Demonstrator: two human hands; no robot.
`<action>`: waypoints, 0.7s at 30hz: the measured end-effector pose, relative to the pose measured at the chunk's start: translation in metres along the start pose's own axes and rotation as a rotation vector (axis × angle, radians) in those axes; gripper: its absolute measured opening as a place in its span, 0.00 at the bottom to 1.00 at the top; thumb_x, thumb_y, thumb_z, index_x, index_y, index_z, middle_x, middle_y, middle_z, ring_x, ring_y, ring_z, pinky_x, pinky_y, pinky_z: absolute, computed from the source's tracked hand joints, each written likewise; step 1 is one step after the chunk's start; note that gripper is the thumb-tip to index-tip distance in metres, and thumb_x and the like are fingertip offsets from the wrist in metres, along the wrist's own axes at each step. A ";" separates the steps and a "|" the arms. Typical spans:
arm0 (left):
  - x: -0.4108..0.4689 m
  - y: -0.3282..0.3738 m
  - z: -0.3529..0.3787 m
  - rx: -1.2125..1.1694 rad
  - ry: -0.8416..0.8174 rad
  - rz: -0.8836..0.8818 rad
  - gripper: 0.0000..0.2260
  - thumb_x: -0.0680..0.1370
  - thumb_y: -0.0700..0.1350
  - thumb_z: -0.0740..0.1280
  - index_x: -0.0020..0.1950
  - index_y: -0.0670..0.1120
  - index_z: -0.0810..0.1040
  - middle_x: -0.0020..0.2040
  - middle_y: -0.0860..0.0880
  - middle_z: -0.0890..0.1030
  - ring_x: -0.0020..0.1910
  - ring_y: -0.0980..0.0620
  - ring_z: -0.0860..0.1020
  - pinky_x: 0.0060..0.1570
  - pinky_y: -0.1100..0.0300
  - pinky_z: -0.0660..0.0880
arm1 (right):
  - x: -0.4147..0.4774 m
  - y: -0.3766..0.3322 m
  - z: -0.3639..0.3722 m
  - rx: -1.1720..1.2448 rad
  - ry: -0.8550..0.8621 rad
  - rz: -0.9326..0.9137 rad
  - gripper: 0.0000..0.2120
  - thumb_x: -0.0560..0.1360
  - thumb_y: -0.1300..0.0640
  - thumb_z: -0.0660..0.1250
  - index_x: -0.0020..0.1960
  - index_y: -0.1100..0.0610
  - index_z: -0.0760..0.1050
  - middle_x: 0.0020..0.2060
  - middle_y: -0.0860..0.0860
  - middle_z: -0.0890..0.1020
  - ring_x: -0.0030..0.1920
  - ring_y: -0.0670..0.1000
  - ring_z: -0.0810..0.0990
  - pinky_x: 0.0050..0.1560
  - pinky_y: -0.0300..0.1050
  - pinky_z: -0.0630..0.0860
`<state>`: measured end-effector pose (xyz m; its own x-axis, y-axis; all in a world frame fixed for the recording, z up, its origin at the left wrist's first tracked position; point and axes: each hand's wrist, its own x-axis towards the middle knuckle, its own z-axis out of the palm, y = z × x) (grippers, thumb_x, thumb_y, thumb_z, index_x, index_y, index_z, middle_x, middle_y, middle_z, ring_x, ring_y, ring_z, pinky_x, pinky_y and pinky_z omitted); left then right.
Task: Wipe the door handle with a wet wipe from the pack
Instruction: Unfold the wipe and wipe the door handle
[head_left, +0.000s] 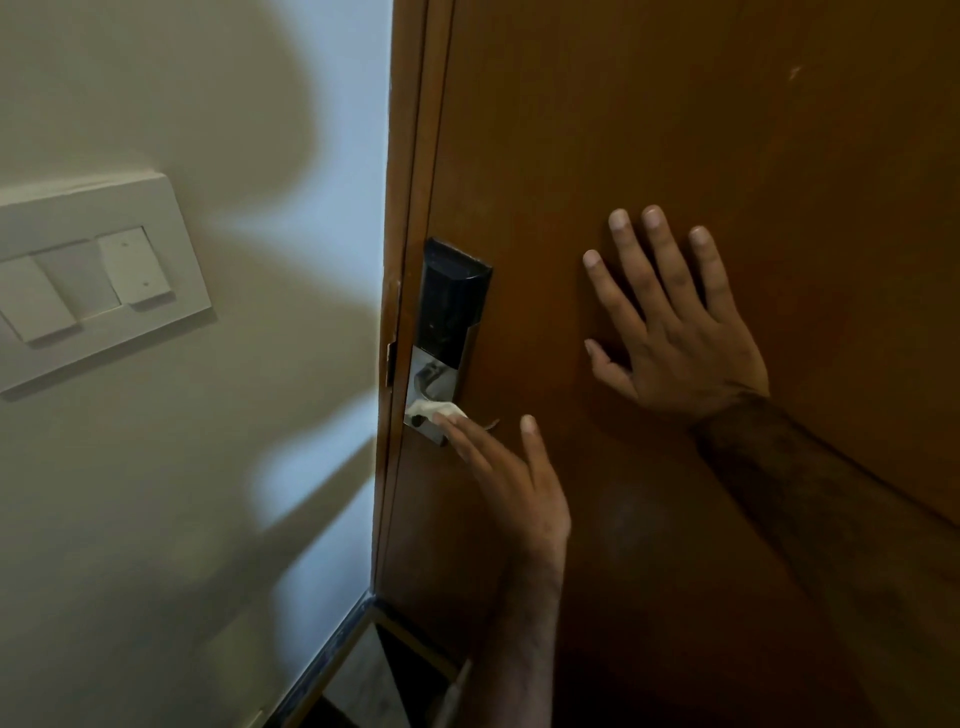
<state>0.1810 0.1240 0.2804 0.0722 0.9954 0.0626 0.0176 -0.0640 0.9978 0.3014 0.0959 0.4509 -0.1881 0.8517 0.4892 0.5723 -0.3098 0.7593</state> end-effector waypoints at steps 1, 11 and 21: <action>-0.014 -0.002 0.004 -0.011 -0.033 0.017 0.41 0.80 0.71 0.50 0.84 0.56 0.34 0.84 0.56 0.32 0.80 0.55 0.47 0.75 0.58 0.57 | 0.000 0.000 -0.001 0.001 -0.005 0.000 0.40 0.84 0.39 0.52 0.88 0.59 0.49 0.87 0.64 0.50 0.86 0.66 0.51 0.84 0.66 0.46; 0.029 0.005 0.000 -0.067 0.092 -0.063 0.40 0.83 0.62 0.58 0.85 0.49 0.38 0.86 0.48 0.39 0.76 0.59 0.47 0.62 0.82 0.56 | -0.001 0.000 -0.001 -0.024 -0.007 0.000 0.41 0.84 0.38 0.52 0.88 0.59 0.49 0.87 0.64 0.51 0.86 0.65 0.52 0.84 0.66 0.46; 0.049 -0.011 -0.045 -0.561 0.308 -0.468 0.17 0.81 0.40 0.70 0.70 0.41 0.76 0.65 0.45 0.82 0.60 0.49 0.83 0.55 0.58 0.82 | -0.001 0.000 0.000 -0.028 -0.016 0.005 0.40 0.84 0.38 0.51 0.88 0.59 0.48 0.87 0.64 0.52 0.86 0.66 0.52 0.84 0.66 0.46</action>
<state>0.1394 0.1763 0.2737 -0.0994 0.8900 -0.4449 -0.5330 0.3299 0.7791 0.3013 0.0952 0.4504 -0.1720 0.8566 0.4864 0.5510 -0.3257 0.7683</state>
